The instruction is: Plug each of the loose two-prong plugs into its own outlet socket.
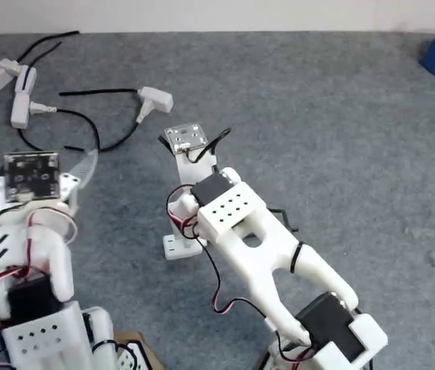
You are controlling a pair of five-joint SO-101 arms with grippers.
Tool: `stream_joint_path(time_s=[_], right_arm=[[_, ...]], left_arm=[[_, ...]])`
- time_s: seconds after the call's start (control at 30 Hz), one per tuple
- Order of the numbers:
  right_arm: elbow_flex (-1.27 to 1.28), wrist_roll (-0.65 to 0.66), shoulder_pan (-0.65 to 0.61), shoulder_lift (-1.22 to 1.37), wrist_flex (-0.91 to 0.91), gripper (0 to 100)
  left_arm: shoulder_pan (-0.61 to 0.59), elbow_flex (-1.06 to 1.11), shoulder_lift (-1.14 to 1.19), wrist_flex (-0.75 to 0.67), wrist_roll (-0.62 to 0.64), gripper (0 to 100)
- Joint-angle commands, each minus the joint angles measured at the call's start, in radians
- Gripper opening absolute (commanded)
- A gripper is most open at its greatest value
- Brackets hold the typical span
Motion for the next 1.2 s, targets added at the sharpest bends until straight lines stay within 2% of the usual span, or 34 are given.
stream_joint_path(time_s=[0.0,0.3,0.47,0.77,1.17], right_arm=[[0.010,0.018,-0.024,0.028,-0.004,0.6],[0.024,-0.011,-0.044,0.028,-0.036,0.6],[0.058,-0.014,-0.104,0.030,-0.070,0.6],[0.171,-0.012,-0.076,0.030,-0.173,0.6],[0.217,0.032,-0.143,0.104,-0.162,0.6]], left_arm=[[-0.067,-0.082,-0.001,0.003,0.015,38],[-0.130,-0.114,-0.001,0.003,0.018,38],[-0.130,-0.116,-0.001,0.003,0.018,38],[-0.130,-0.162,-0.001,0.009,0.020,38],[-0.127,-0.188,-0.001,0.043,0.021,38]])
